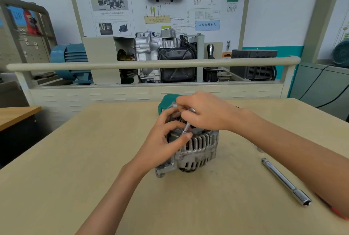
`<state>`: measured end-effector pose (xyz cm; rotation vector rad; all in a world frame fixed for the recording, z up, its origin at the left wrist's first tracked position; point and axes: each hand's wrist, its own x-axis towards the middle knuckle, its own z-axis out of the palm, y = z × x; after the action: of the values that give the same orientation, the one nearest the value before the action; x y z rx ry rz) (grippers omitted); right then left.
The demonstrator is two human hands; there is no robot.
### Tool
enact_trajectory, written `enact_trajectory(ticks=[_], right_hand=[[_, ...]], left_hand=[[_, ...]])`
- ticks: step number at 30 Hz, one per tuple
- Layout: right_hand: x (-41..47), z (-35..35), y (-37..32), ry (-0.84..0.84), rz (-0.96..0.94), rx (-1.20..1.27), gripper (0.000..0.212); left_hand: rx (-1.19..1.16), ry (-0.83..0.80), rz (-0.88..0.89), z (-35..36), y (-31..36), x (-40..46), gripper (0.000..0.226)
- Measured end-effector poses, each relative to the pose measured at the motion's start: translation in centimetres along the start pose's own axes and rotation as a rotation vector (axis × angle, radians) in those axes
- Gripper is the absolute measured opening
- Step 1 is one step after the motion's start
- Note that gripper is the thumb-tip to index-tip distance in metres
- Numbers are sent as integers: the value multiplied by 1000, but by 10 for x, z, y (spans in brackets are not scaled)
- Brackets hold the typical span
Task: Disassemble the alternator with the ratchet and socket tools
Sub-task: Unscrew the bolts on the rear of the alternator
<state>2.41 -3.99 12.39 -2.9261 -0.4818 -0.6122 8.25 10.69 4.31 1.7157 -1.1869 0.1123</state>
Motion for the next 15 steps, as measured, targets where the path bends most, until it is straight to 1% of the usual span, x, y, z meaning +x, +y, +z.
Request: enact_trajectory(ticks=[4,6,8,10,12,15], right_hand=[[12,2,-6,-24,32,-74,16],[15,0,-8,-45,43,-103,17],[17,-1,-11,-63,54,-152,20],[19,-1,-15,-66,104,-238,23],[19,-2,-18,-64,173,-318,20],[15,-5,-17,-63,190,-362,20]], left_hand=[[-126,-48,-66,-17,2,4,16],[-150,-62,-78,-19,4,4,17],[-147,-59,-73,-16,6,3,18],[-140,-48,-63,-11,9,1,19],[-97,-52,-46,-7,11,1,17],[-35,-83,-25,-2,15,5,23]])
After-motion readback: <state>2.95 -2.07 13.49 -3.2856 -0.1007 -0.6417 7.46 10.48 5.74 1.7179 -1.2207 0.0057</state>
